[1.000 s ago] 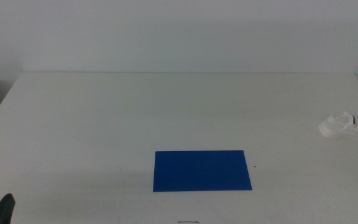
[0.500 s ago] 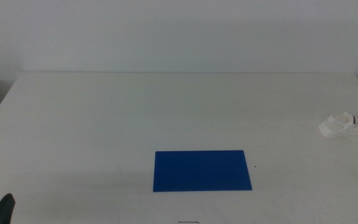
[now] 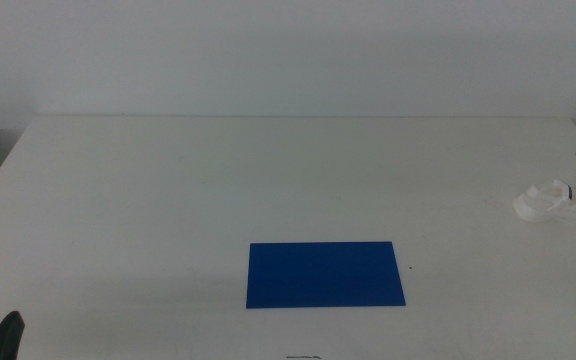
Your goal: Use one arm to grab the shoe from the table and place it on the mat.
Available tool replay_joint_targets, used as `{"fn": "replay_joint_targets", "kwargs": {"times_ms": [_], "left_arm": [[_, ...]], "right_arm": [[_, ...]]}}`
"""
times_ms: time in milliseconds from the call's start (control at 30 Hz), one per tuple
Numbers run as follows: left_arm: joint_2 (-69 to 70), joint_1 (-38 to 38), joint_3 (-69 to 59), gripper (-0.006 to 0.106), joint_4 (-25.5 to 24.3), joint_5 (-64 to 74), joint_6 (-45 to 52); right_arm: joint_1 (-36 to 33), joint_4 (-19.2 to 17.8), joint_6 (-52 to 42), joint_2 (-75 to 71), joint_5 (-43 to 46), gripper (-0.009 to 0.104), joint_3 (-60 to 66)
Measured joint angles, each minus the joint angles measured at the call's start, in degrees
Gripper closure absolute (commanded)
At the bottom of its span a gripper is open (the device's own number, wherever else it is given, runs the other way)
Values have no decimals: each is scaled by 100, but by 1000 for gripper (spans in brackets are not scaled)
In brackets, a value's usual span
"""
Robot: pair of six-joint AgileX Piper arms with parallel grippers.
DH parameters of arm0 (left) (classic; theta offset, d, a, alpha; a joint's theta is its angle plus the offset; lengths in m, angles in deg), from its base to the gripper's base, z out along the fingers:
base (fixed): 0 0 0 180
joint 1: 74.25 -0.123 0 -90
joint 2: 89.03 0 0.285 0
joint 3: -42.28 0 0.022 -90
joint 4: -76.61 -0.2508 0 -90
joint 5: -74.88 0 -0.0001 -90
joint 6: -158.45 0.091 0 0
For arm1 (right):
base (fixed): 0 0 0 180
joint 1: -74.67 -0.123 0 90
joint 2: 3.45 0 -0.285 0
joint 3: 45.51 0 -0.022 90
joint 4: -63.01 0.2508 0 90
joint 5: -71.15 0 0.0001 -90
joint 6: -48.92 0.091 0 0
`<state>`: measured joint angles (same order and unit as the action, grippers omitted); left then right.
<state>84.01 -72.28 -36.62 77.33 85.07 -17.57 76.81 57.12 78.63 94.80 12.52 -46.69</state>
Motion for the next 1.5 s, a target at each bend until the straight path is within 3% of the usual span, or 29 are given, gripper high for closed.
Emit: {"fn": "replay_joint_targets", "kwargs": {"times_ms": [400, 667, 900, 1067, 1267, 1500], "left_arm": [[0, 0, 0, 7, 0, 0, 0], [0, 0, 0, 7, 0, 0, 0], [0, 0, 0, 7, 0, 0, 0], [0, 0, 0, 7, 0, 0, 0], [0, 0, 0, 7, 0, 0, 0], [0, 0, 0, 7, 0, 0, 0]], "right_arm": [[0, -129, 310, 390, 132, 2, -27], [0, -349, 2182, 665, -122, 4, -386], [0, -308, 3491, 1847, -1089, 4, -1886], [0, -233, 4205, 2464, -1099, 4, -2506], [0, -413, 5181, 2799, -1119, 4, -2595], [4, -523, 5575, 3117, -1114, 4, -2595]]}}
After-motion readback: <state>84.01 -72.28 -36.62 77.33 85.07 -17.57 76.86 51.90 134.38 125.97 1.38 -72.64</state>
